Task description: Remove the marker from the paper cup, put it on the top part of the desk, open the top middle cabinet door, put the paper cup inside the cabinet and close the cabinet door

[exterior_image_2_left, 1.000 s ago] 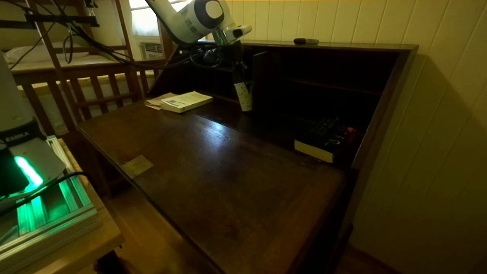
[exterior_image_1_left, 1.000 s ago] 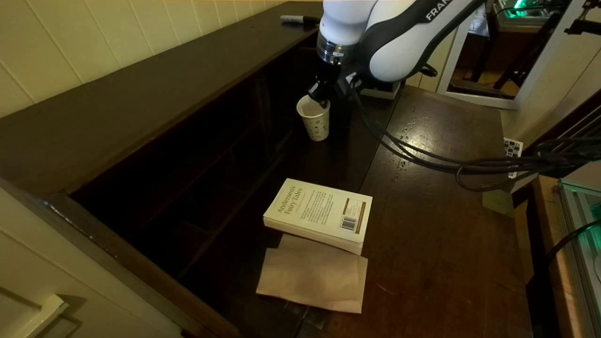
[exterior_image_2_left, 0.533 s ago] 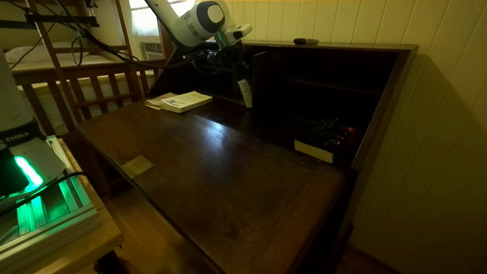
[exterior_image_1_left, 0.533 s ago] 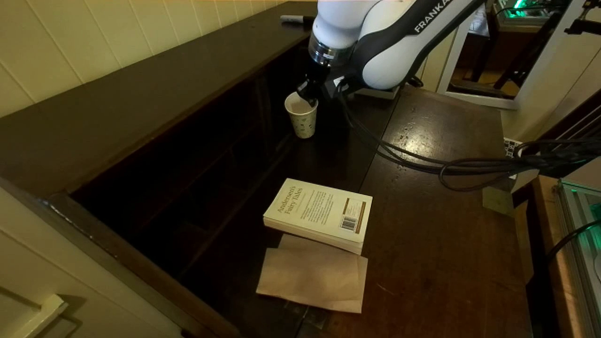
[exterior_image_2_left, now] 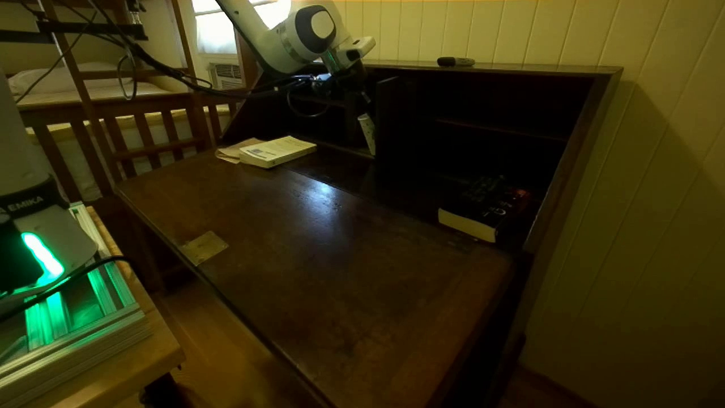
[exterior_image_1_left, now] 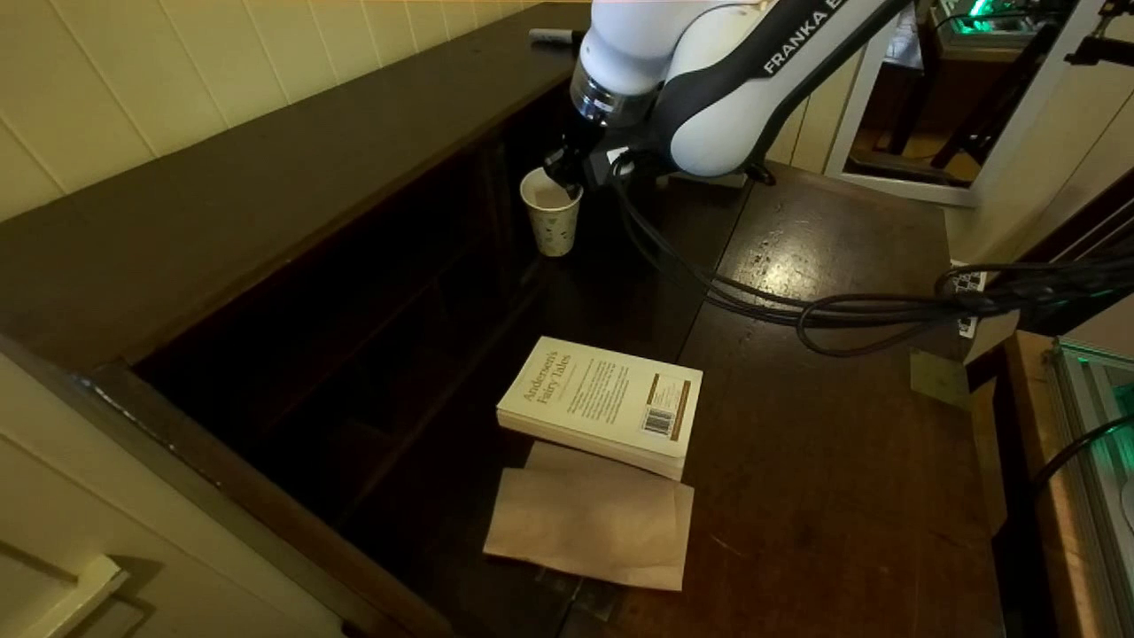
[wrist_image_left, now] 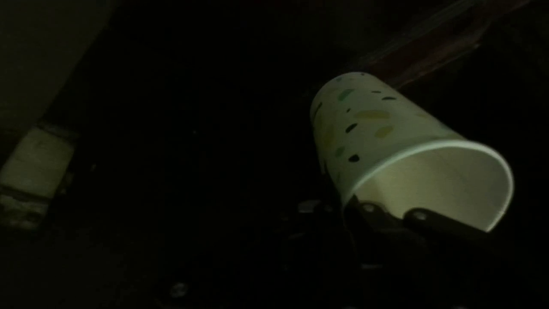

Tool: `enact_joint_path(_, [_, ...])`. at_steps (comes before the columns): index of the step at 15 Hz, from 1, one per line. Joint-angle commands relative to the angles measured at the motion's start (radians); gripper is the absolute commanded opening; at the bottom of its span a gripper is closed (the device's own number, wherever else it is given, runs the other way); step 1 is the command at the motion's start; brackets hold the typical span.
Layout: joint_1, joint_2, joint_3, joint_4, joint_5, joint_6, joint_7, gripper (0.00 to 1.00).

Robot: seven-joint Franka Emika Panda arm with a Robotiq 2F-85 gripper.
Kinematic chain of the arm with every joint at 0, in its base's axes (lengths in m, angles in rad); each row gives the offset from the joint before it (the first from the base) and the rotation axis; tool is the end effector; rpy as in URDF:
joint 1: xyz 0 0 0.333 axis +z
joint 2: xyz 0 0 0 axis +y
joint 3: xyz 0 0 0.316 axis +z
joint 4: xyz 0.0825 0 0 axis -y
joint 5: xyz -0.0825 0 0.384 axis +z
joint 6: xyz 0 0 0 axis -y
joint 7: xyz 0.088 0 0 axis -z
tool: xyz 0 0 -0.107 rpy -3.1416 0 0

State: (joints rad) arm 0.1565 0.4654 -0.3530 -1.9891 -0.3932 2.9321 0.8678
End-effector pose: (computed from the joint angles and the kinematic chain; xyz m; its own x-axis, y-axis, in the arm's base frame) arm 0.6421 -0.0866 0.2891 0.6798 -0.4996 0.5370 -0.5768 -0.8164 -0.0294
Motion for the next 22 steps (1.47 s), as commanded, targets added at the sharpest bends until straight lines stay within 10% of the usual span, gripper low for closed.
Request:
enact_joint_path(1, [-0.003, 0.046, 0.008, 0.053, 0.032, 0.022, 0.046, 0.01])
enact_joint_path(22, [0.015, 0.137, 0.024, 0.172, 0.262, 0.010, 0.040, 0.01])
